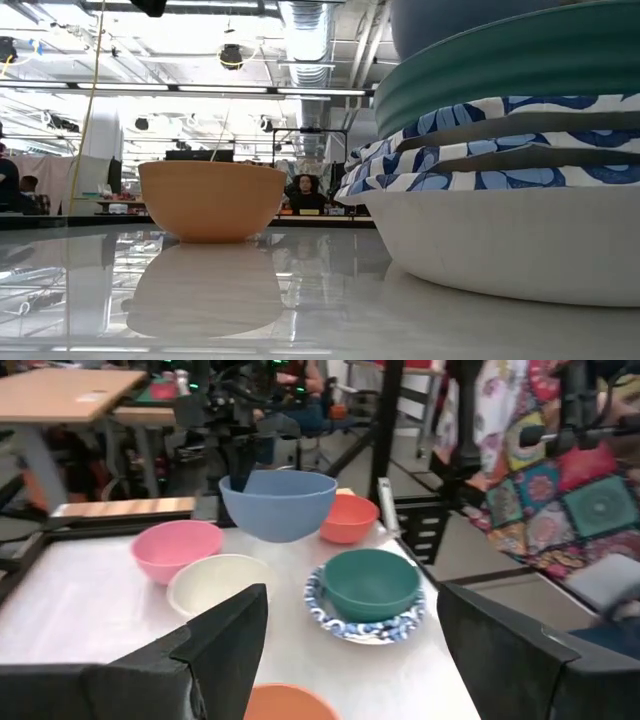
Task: Nest bowls inside each other
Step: Stack the blue bowl into the green bowl
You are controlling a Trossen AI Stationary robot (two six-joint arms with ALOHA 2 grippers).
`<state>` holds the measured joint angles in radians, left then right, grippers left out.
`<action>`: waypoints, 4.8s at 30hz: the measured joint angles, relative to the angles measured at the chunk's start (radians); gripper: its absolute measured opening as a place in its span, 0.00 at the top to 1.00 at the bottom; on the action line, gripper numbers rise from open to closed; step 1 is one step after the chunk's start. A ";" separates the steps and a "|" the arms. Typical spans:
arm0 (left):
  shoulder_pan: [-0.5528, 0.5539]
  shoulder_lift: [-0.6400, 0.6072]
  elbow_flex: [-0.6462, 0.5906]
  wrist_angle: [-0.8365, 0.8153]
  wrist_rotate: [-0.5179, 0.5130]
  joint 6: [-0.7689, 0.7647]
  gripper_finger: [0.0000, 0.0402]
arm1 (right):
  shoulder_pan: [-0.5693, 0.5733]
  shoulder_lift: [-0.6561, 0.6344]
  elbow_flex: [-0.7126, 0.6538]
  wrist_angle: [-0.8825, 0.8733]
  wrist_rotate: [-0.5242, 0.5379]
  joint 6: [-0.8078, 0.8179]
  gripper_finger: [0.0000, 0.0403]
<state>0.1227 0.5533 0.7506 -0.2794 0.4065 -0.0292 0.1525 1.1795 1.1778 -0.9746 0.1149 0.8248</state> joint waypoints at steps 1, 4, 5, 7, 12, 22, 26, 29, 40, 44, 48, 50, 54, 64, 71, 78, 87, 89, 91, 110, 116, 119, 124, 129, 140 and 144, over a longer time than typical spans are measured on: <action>-0.014 0.002 0.000 0.000 0.000 -0.002 0.30 | 0.043 -0.004 -0.012 0.028 0.028 0.039 0.98; -0.067 0.005 -0.004 0.001 0.000 -0.003 0.30 | 0.154 0.005 -0.041 0.105 0.092 0.114 0.98; -0.087 0.004 -0.012 0.006 -0.001 -0.003 0.30 | 0.186 0.019 -0.043 0.109 0.108 0.136 0.98; -0.126 0.004 -0.033 0.023 -0.001 -0.007 0.30 | 0.236 0.048 -0.043 0.122 0.136 0.178 0.98; -0.216 0.000 -0.130 0.150 -0.022 -0.054 0.30 | 0.311 0.115 -0.043 0.183 0.153 0.220 0.98; -0.361 0.000 -0.236 0.244 -0.194 -0.079 0.30 | 0.349 0.238 -0.043 0.243 0.133 0.283 0.98; -0.415 0.003 -0.238 0.250 -0.240 -0.077 0.30 | 0.359 0.271 -0.043 0.262 0.120 0.285 0.98; -0.457 0.003 -0.238 0.251 -0.282 -0.065 0.30 | 0.360 0.297 -0.043 0.264 0.116 0.286 0.98; -0.581 0.003 -0.238 0.249 -0.406 -0.061 0.30 | 0.365 0.313 -0.042 0.265 0.108 0.286 0.98; -0.613 0.003 -0.238 0.248 -0.442 -0.058 0.30 | 0.372 0.314 -0.042 0.265 0.107 0.299 0.98; -0.637 0.003 -0.238 0.248 -0.454 -0.043 0.30 | 0.392 0.314 -0.042 0.266 0.115 0.311 0.98; -0.647 0.003 -0.238 0.248 -0.473 -0.042 0.30 | 0.398 0.314 -0.042 0.265 0.117 0.320 0.98; -0.653 0.003 -0.238 0.248 -0.490 -0.038 0.30 | 0.400 0.314 -0.042 0.269 0.125 0.321 0.98; -0.653 0.055 -0.238 0.248 -0.498 -0.043 0.30 | 0.405 0.314 -0.042 0.272 0.147 0.337 0.98; -0.653 0.068 -0.238 0.249 -0.497 -0.043 0.30 | 0.410 0.314 -0.042 0.271 0.155 0.353 0.98; -0.653 0.068 -0.238 0.249 -0.497 -0.043 0.30 | 0.411 0.315 -0.042 0.273 0.175 0.357 0.98; -0.653 0.068 -0.238 0.249 -0.497 -0.044 0.30 | 0.418 0.344 -0.042 0.285 0.178 0.364 0.98; -0.653 0.068 -0.238 0.249 -0.497 -0.044 0.30 | 0.417 0.368 -0.042 0.295 0.160 0.363 0.98; -0.653 0.068 -0.238 0.250 -0.497 -0.045 0.30 | 0.416 0.388 -0.042 0.310 0.147 0.357 0.98; -0.654 0.069 -0.238 0.270 -0.498 -0.057 0.30 | 0.408 0.418 -0.042 0.299 0.095 0.381 0.84; -0.654 0.069 -0.238 0.263 -0.501 -0.077 0.30 | 0.408 0.418 -0.042 0.299 0.094 0.369 0.71; -0.654 0.071 -0.238 0.251 -0.539 -0.093 0.30 | 0.408 0.418 -0.042 0.310 0.094 0.344 0.65; -0.654 0.097 -0.238 0.215 -0.618 -0.116 0.30 | 0.408 0.418 -0.042 0.318 0.087 0.326 0.59; -0.654 0.145 -0.238 0.217 -0.628 -0.118 0.30 | 0.406 0.411 -0.040 0.315 0.058 0.326 0.55; -0.654 0.202 -0.238 0.231 -0.656 -0.117 0.30 | 0.400 0.402 0.009 0.267 0.042 0.293 0.52; -0.654 0.200 -0.238 0.231 -0.657 -0.116 0.30 | 0.390 0.402 0.009 0.223 0.040 0.322 0.53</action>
<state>-0.5315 0.7531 0.5121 -0.0484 -0.2501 -0.1448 0.5421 1.5818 1.1870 -0.7511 0.1547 1.1468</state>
